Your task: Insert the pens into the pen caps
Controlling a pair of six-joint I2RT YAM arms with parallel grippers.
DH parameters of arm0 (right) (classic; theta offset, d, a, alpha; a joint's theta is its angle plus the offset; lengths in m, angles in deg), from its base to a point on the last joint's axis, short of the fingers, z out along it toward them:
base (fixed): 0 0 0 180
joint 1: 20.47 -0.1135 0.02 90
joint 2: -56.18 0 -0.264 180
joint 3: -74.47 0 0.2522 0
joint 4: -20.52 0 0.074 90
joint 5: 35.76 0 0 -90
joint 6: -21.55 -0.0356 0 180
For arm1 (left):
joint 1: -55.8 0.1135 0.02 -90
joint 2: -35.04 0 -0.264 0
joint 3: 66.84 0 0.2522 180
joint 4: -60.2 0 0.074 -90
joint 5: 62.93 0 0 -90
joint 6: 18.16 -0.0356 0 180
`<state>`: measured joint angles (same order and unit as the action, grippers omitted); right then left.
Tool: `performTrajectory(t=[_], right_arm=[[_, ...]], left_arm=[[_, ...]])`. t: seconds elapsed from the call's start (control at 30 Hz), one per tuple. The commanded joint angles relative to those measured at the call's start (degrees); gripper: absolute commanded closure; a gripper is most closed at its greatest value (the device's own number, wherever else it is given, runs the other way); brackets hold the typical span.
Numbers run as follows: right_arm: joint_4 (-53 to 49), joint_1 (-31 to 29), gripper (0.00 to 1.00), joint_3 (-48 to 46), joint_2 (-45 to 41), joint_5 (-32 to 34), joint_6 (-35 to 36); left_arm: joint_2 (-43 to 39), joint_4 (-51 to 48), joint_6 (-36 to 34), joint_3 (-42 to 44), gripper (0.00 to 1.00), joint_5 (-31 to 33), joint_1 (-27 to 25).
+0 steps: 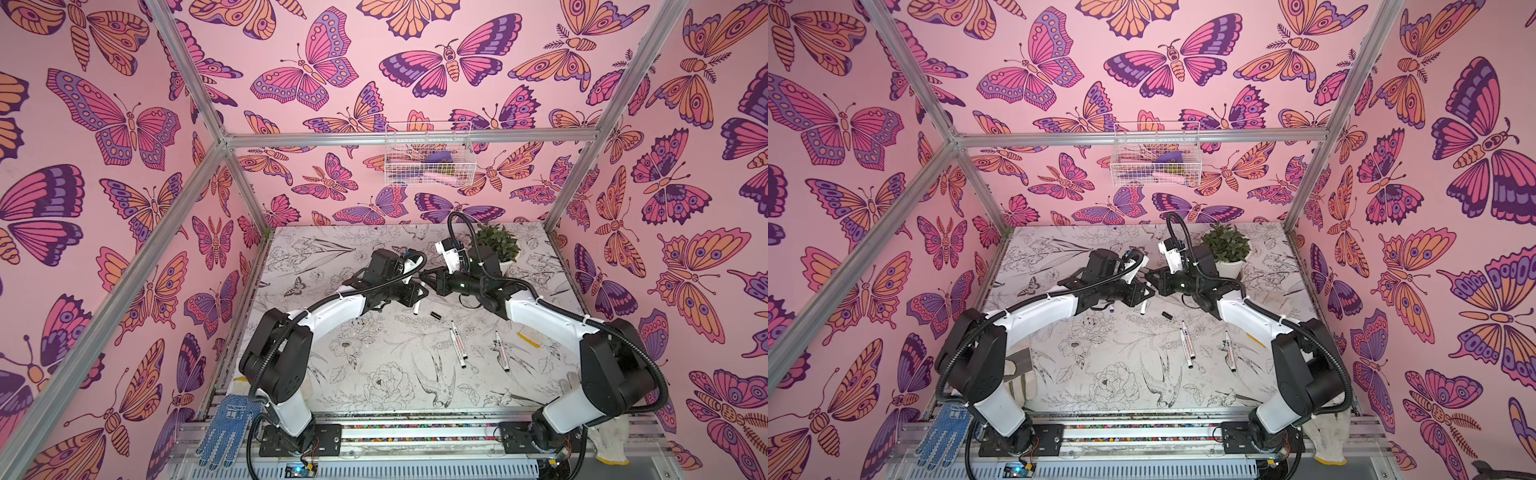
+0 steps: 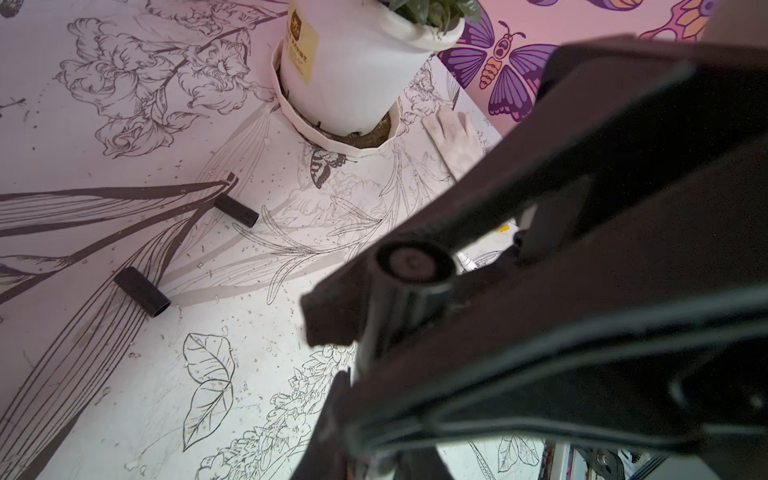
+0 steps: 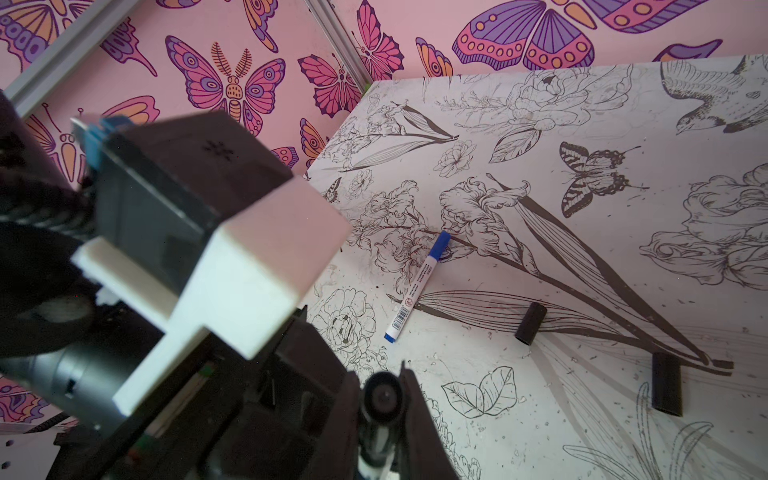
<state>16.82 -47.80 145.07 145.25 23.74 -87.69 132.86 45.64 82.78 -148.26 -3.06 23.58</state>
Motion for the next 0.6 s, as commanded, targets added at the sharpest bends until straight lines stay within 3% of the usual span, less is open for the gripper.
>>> performTrajectory(t=[0.0,0.07,0.23,0.5,0.57], right_arm=[[-40.41,1.19,1.0,-11.13,-1.63,-10.76,1.75],[-35.3,4.94,1.0,-11.7,-3.61,-13.5,-2.65],[-18.32,9.2,1.0,-14.56,-6.89,-19.13,-14.53],[-15.77,9.39,1.0,-10.98,-7.31,-20.3,-16.18],[-15.82,9.56,0.92,-9.54,-7.6,-19.75,-16.57]], left_arm=[[-7.15,69.92,7.07,-6.0,1.0,20.99,13.64],[-9.18,66.94,4.83,-1.54,1.0,16.63,11.09],[-13.16,63.37,4.51,10.61,1.0,14.63,5.24],[-16.56,59.21,6.87,21.99,1.0,17.86,-2.17],[-15.79,58.63,7.63,22.71,1.0,16.55,-3.11]])
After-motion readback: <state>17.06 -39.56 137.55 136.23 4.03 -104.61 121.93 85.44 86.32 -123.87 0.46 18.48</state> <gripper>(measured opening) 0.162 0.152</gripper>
